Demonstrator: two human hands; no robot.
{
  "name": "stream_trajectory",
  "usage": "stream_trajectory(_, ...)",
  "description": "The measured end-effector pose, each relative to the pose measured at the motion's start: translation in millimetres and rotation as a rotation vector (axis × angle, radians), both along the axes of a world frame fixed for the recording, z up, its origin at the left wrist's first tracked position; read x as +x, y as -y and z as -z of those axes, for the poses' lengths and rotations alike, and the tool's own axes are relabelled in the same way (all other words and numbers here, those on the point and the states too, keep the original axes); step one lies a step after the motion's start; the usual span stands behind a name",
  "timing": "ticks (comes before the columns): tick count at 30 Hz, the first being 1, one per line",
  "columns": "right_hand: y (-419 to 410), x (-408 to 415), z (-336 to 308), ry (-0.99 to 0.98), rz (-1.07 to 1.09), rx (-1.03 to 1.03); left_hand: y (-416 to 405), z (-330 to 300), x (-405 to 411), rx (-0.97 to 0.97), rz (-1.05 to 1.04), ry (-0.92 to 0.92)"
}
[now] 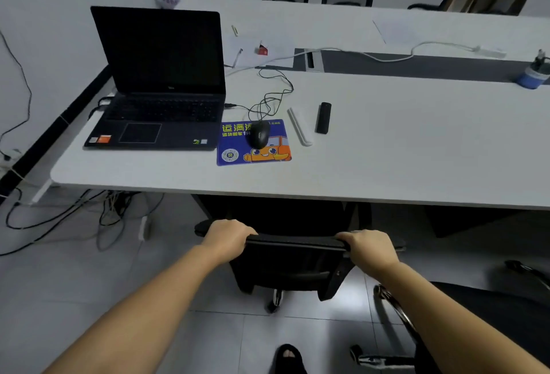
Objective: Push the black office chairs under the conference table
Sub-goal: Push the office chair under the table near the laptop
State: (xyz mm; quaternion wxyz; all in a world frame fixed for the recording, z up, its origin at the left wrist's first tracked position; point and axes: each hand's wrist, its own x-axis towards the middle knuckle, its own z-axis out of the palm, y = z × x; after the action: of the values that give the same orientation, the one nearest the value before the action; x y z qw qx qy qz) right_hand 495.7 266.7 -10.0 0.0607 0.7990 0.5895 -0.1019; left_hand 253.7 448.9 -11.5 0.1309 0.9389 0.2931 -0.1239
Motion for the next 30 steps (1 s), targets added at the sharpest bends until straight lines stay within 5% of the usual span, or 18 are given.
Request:
stream_trajectory(18, -78.9, 20.4, 15.4, -0.067, -0.051, 0.051, -78.2, 17.8, 5.6, -0.036, -0.002, 0.085)
stream_trajectory(30, -67.8, 11.8, -10.6, -0.167, -0.038, -0.06, -63.8, -14.3, 2.6, -0.092, -0.029, -0.08)
